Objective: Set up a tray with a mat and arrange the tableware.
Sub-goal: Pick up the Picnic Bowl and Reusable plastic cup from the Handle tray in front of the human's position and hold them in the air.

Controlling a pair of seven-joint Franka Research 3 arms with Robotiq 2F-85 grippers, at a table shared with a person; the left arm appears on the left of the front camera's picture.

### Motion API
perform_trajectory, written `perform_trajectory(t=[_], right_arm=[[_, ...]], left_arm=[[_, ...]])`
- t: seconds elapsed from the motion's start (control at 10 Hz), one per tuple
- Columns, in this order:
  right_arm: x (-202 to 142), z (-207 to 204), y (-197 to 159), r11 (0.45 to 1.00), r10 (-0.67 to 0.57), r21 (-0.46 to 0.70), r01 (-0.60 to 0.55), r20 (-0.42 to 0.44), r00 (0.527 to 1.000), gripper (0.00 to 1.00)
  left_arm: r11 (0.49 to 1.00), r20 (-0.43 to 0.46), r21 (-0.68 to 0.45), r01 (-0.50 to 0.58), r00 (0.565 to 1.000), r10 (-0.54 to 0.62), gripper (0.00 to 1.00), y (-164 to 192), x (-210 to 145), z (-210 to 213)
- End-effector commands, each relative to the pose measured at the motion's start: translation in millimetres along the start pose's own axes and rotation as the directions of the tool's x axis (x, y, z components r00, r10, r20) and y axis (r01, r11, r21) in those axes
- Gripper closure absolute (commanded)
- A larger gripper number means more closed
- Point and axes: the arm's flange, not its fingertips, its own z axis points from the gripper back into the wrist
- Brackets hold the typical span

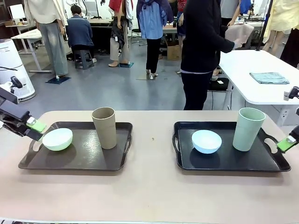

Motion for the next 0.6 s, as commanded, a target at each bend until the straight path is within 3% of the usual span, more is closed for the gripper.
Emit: perform_trajectory(t=[0.0,0.1,0.3,0.4,0.5], right_arm=[[-25,45,-39,0.928,-0.118,0.373,0.001,0.290,0.950,0.00],[-42,59,-62,0.865,-0.225,0.502,-0.007,0.400,0.888,0.00],[-57,60,-89,0.776,-0.323,0.630,-0.012,0.414,0.851,0.00],[-57,54,-89,0.760,-0.333,0.649,0.016,0.369,0.868,0.00],[-73,58,-65,0.864,-0.232,0.503,0.026,0.353,0.907,0.00]], left_arm=[[0.976,0.208,-0.215,-0.042,0.974,0.088,0.00,21,-14,20],[0.960,0.289,-0.271,-0.065,0.946,0.145,0.00,36,-28,28],[0.924,0.347,-0.373,-0.077,0.912,0.216,0.00,56,-44,32],[0.917,0.266,-0.383,-0.113,0.937,0.226,0.00,57,-46,25],[0.940,0.320,-0.324,-0.110,0.922,0.218,0.00,50,-28,54]])
